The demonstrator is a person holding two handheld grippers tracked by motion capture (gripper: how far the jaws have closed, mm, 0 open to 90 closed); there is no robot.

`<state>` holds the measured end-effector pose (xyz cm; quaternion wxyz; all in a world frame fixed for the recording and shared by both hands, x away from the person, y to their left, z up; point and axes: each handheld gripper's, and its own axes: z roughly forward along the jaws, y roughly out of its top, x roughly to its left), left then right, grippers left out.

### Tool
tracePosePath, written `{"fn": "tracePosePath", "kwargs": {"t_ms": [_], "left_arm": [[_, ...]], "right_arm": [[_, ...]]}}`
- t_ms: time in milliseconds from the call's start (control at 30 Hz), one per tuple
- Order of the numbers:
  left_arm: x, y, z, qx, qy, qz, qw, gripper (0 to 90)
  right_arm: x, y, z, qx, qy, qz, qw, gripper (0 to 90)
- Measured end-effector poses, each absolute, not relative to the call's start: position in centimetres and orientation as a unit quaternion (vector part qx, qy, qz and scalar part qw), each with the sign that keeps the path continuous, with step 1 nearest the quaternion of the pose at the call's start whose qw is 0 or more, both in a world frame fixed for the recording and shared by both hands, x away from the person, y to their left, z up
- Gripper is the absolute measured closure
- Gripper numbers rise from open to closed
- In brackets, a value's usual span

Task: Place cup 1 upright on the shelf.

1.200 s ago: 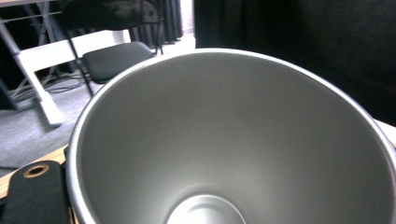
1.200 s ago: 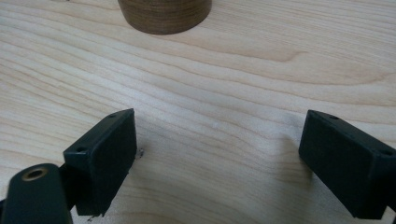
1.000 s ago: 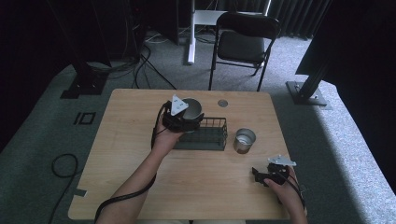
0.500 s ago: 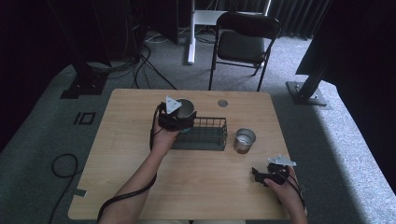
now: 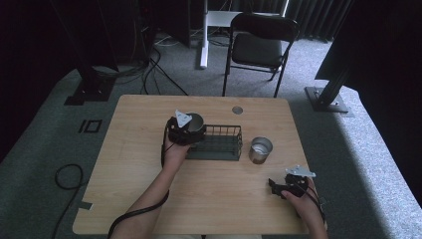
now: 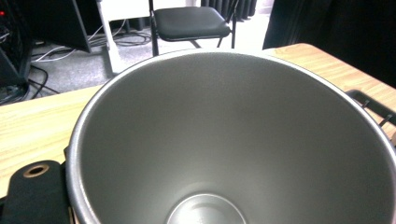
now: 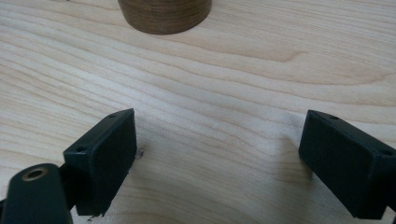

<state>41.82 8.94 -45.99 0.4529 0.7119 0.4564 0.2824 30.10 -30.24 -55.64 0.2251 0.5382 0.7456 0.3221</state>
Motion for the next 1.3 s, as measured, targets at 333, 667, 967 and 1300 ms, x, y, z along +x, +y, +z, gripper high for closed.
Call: {"fn": "tracePosePath", "kwargs": {"t_ms": [333,667,967,1300], "left_arm": [[41.6,8.6,-47.1,0.713,0.449,0.291,0.453,14.0],[41.5,8.8,-46.9,0.721,0.436,0.271,0.465,1.6],[41.1,8.9,-47.0,0.730,0.422,0.264,0.468,0.2],[40.2,9.7,-46.6,0.731,0.411,0.262,0.477,0.2]], "right_arm": [[30.1,-30.2,-55.6,0.538,0.746,0.322,0.225,11.0],[30.1,-30.2,-55.6,0.538,0.746,0.322,0.225,11.0],[30.1,-30.2,-55.6,0.538,0.746,0.322,0.225,11.0],[30.1,-30.2,-55.6,0.538,0.746,0.322,0.225,11.0]]}}
